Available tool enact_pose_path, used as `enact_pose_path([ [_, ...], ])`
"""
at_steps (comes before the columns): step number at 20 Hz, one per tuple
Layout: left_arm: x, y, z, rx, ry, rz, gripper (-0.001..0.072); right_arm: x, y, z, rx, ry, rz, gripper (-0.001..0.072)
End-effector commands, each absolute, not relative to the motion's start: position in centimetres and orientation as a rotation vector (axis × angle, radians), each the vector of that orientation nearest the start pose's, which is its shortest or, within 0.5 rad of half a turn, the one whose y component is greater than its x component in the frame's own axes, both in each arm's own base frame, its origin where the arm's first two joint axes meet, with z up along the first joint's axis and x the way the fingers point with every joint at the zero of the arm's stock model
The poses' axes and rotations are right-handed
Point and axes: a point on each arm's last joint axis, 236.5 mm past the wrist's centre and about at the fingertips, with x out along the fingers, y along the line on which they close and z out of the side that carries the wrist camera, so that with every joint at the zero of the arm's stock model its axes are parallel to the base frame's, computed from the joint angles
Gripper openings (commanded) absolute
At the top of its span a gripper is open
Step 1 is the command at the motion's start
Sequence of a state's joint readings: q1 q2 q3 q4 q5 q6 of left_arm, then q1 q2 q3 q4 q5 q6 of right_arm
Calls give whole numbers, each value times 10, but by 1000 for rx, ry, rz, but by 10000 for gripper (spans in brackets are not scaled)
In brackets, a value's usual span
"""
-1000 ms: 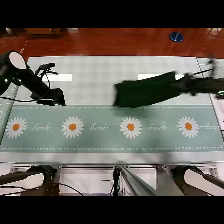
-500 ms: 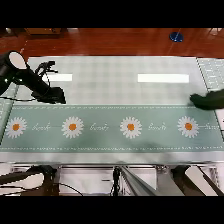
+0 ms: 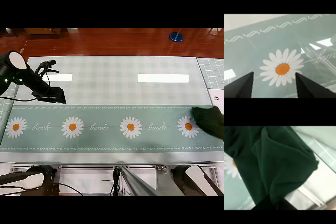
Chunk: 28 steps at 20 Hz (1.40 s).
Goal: Fold the shirts.
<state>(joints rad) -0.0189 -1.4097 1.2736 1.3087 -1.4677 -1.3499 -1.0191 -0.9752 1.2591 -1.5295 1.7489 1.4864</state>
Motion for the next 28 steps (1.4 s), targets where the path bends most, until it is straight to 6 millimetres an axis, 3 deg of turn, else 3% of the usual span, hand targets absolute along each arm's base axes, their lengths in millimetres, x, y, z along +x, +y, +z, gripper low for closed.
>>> enact_pose_path([
  [1,350,-67,-5,-25,1518,-376,599,90,-210,108,721,1457,-878,20],
  [5,359,-67,-4,-25,1478,-365,599,44,-208,95,749,1564,-1011,20],
  [11,364,-67,-4,-26,1457,-360,599,-39,-175,34,839,1858,-1108,20],
  [15,365,-67,-4,-27,1457,-359,599,-84,-168,25,831,1978,-1202,20],
  [19,364,-67,4,-24,1460,-364,599,-108,-170,18,817,2005,-1251,20],
  [23,379,-67,23,-14,1402,-363,599,-128,-184,24,696,2054,-1315,20],
  [28,386,-67,32,-9,1375,-362,599,-138,-190,17,701,2054,-1328,21],
])
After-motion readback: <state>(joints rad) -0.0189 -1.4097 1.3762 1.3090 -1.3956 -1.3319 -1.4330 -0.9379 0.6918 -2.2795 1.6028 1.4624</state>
